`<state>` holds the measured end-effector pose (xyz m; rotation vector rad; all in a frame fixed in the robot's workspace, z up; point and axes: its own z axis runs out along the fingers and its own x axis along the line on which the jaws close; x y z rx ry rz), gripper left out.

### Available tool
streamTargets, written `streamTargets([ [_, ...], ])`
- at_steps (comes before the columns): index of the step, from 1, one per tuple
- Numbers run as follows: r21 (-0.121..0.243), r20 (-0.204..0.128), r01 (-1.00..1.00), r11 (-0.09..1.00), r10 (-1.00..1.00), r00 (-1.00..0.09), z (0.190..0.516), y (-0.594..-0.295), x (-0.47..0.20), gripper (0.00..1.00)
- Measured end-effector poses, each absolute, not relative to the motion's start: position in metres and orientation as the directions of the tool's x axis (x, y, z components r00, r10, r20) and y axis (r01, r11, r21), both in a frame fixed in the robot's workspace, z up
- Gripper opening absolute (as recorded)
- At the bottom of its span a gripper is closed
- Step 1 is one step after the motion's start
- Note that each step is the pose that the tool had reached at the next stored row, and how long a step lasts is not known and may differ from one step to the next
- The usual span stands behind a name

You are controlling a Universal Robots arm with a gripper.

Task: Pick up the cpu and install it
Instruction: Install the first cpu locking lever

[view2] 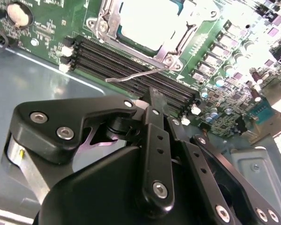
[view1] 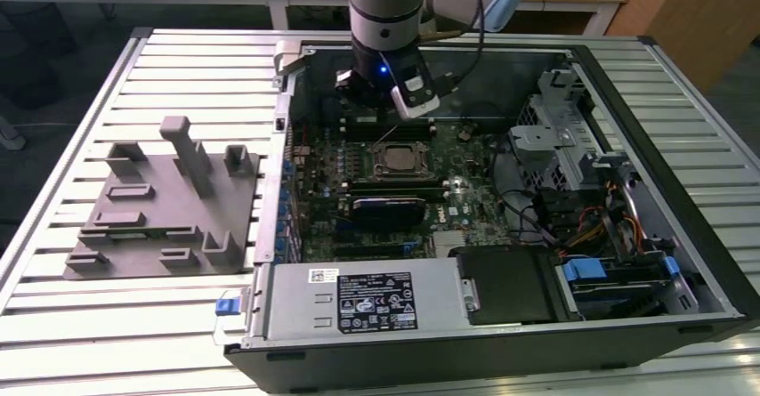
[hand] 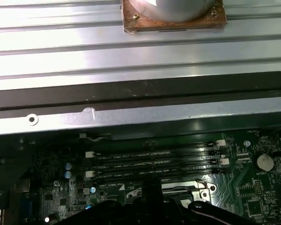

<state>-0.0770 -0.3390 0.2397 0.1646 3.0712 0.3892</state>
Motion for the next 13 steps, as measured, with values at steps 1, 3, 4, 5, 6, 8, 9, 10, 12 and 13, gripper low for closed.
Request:
streamTargets([
  [1, 0.251, -0.028, 0.104, 0.962, 0.115, -0.993, 0.238, -0.339, -0.077, 0.11],
  [3, 0.251, -0.028, 0.110, 0.962, 0.121, -0.992, 0.236, -0.339, -0.076, 0.11],
  [4, 0.251, -0.028, 0.112, 0.962, 0.122, -0.992, 0.235, -0.339, -0.075, 0.11],
  [5, 0.251, -0.028, 0.113, 0.961, 0.124, -0.992, 0.234, -0.339, -0.073, 0.11],
  [6, 0.251, -0.028, 0.115, 0.961, 0.126, -0.992, 0.233, -0.339, -0.072, 0.11],
  [8, 0.251, -0.028, 0.118, 0.961, 0.129, -0.991, 0.231, -0.339, -0.069, 0.11],
  [9, 0.251, -0.028, 0.120, 0.961, 0.131, -0.991, 0.231, -0.339, -0.068, 0.11],
  [10, 0.251, -0.028, 0.122, 0.960, 0.133, -0.991, 0.230, -0.339, -0.066, 0.11],
  [12, 0.251, -0.028, 0.127, 0.960, 0.139, -0.990, 0.229, -0.339, -0.064, 0.11],
  [13, 0.251, -0.028, 0.130, 0.959, 0.142, -0.990, 0.228, -0.339, -0.063, 0.11],
])
